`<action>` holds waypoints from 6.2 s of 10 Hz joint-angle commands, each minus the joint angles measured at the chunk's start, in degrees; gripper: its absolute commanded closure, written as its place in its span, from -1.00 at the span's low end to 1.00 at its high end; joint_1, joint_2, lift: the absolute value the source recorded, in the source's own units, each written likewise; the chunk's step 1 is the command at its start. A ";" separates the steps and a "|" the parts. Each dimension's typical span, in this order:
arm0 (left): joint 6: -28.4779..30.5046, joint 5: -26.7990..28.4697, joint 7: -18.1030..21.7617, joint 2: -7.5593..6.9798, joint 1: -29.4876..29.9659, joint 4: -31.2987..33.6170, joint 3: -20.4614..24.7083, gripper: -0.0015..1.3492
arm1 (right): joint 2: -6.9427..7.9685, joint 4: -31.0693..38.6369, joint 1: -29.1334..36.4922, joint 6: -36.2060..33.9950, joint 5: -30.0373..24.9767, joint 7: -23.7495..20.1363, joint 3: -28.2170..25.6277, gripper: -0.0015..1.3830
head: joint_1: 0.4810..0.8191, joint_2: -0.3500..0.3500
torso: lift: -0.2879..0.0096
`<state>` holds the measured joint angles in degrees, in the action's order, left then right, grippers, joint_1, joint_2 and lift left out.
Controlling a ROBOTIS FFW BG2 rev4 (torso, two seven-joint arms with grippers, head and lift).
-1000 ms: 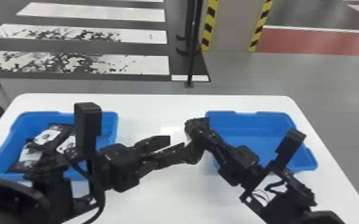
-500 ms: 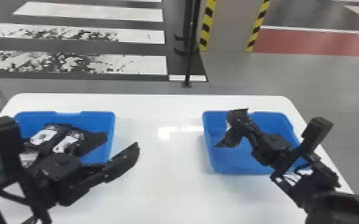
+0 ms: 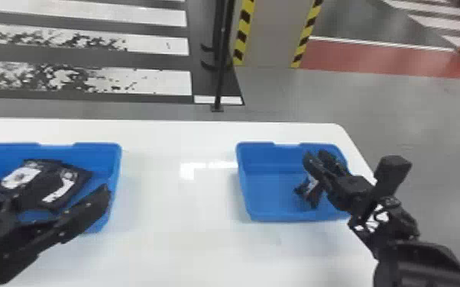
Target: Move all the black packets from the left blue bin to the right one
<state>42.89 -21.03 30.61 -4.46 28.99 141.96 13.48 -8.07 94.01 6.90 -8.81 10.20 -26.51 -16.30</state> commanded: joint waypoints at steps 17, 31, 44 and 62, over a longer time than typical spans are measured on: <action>22.36 27.66 0.06 -6.18 -34.34 -33.61 -6.62 -0.75 | 5.61 34.88 33.46 10.36 6.48 2.34 9.67 -0.74 | 0.27 0.33 | -0.01; 24.47 33.60 -0.20 -6.09 -42.07 -48.09 -10.39 0.21 | 5.61 31.36 31.63 8.39 9.34 1.19 10.58 -0.74 | 0.27 0.39 | -0.01; 11.67 20.23 1.38 -3.89 -15.78 -5.90 -16.45 0.79 | 3.76 29.67 22.91 2.06 11.97 -5.22 14.24 -0.75 | 0.27 0.03 | -0.01; 8.72 13.04 1.29 -4.42 -20.14 -9.98 -25.36 0.78 | 3.24 19.69 10.96 1.50 15.40 -3.64 22.47 0.86 | 0.27 -0.21 | -0.01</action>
<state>52.22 -8.00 31.92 -8.90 8.75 131.97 -12.16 -4.83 113.70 17.77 -7.31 25.53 -30.15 6.17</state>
